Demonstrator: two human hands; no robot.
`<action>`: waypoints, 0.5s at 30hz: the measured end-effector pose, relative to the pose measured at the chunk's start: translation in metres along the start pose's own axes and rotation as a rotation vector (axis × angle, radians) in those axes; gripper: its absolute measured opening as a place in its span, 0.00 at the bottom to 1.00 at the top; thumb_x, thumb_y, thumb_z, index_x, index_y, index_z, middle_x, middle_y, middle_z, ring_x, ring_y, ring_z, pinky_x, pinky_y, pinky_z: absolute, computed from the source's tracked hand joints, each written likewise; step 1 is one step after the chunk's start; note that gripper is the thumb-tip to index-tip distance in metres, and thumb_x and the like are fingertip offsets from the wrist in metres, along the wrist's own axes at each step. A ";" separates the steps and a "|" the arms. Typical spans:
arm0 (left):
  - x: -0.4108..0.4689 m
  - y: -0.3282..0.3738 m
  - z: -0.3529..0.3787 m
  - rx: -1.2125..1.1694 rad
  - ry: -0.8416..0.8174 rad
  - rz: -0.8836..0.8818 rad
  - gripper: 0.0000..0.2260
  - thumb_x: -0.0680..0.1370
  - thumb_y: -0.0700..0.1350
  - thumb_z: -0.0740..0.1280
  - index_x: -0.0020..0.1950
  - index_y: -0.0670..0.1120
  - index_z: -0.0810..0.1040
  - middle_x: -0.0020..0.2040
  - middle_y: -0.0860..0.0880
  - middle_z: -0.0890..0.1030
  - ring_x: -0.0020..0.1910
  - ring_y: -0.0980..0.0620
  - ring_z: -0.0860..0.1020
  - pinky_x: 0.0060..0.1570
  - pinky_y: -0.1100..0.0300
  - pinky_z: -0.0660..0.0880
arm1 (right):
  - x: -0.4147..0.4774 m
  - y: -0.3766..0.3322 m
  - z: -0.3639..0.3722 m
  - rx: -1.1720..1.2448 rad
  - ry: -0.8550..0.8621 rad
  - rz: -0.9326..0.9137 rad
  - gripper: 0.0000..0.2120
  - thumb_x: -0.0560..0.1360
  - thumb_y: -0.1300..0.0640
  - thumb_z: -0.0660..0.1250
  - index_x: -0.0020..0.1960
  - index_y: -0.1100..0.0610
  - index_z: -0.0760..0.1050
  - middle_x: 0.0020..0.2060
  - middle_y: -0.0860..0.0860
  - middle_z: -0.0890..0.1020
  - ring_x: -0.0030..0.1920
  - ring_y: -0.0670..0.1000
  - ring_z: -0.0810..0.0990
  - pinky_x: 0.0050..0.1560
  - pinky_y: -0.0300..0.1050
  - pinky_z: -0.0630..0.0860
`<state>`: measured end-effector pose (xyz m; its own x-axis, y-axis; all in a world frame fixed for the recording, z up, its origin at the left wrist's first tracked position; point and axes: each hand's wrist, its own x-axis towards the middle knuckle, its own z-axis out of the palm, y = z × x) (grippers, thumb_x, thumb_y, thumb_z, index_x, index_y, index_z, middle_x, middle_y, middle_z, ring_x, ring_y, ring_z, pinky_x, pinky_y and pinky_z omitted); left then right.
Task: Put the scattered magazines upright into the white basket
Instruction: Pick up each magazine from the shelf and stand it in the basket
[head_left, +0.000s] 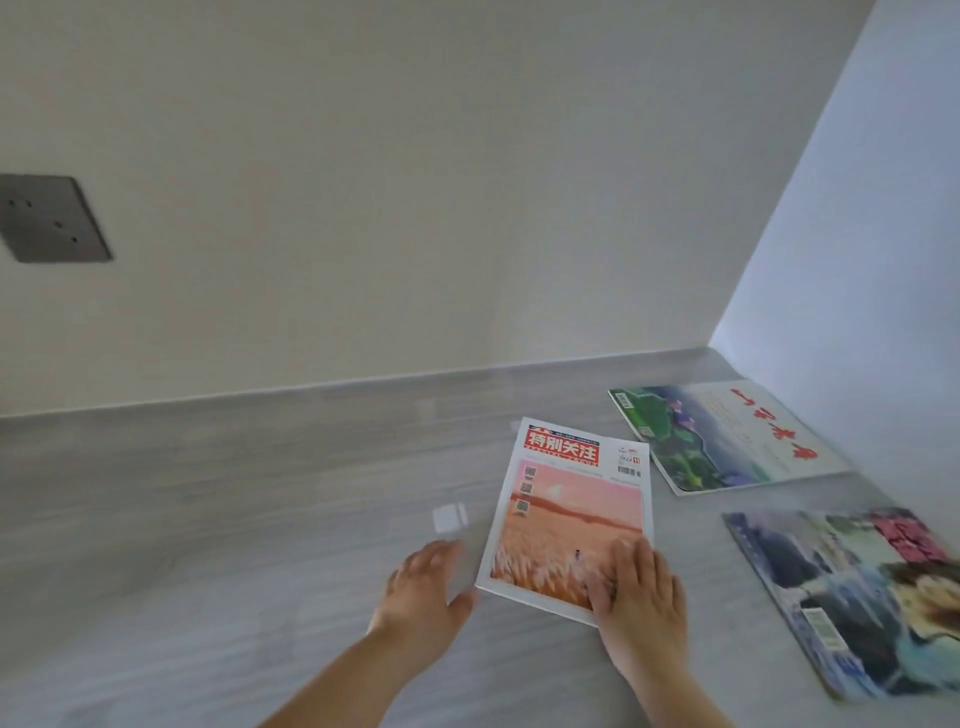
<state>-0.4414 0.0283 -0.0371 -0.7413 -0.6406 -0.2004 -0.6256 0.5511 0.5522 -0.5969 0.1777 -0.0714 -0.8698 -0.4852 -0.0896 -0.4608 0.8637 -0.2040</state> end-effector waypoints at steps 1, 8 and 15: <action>0.005 0.006 0.005 0.027 -0.026 -0.007 0.26 0.76 0.53 0.58 0.71 0.50 0.53 0.75 0.50 0.54 0.73 0.50 0.53 0.72 0.56 0.51 | 0.000 -0.001 0.001 -0.003 0.001 -0.004 0.29 0.77 0.41 0.45 0.73 0.52 0.45 0.75 0.52 0.49 0.75 0.53 0.47 0.73 0.48 0.45; 0.030 0.042 0.036 -0.020 -0.003 -0.026 0.27 0.76 0.51 0.58 0.71 0.49 0.52 0.74 0.49 0.57 0.74 0.51 0.50 0.72 0.54 0.46 | 0.001 0.003 0.005 0.023 -0.026 -0.029 0.30 0.77 0.42 0.45 0.73 0.54 0.43 0.75 0.54 0.46 0.75 0.54 0.45 0.73 0.50 0.41; 0.046 0.073 0.017 -0.619 0.068 -0.309 0.17 0.74 0.42 0.62 0.63 0.43 0.66 0.40 0.54 0.74 0.37 0.56 0.73 0.34 0.62 0.69 | 0.002 0.005 0.008 0.055 -0.027 -0.034 0.30 0.76 0.42 0.46 0.73 0.54 0.44 0.75 0.54 0.47 0.75 0.55 0.45 0.73 0.51 0.41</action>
<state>-0.5257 0.0485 -0.0199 -0.5220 -0.7622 -0.3828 -0.5368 -0.0551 0.8419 -0.5997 0.1804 -0.0805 -0.8483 -0.5185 -0.1074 -0.4792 0.8380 -0.2610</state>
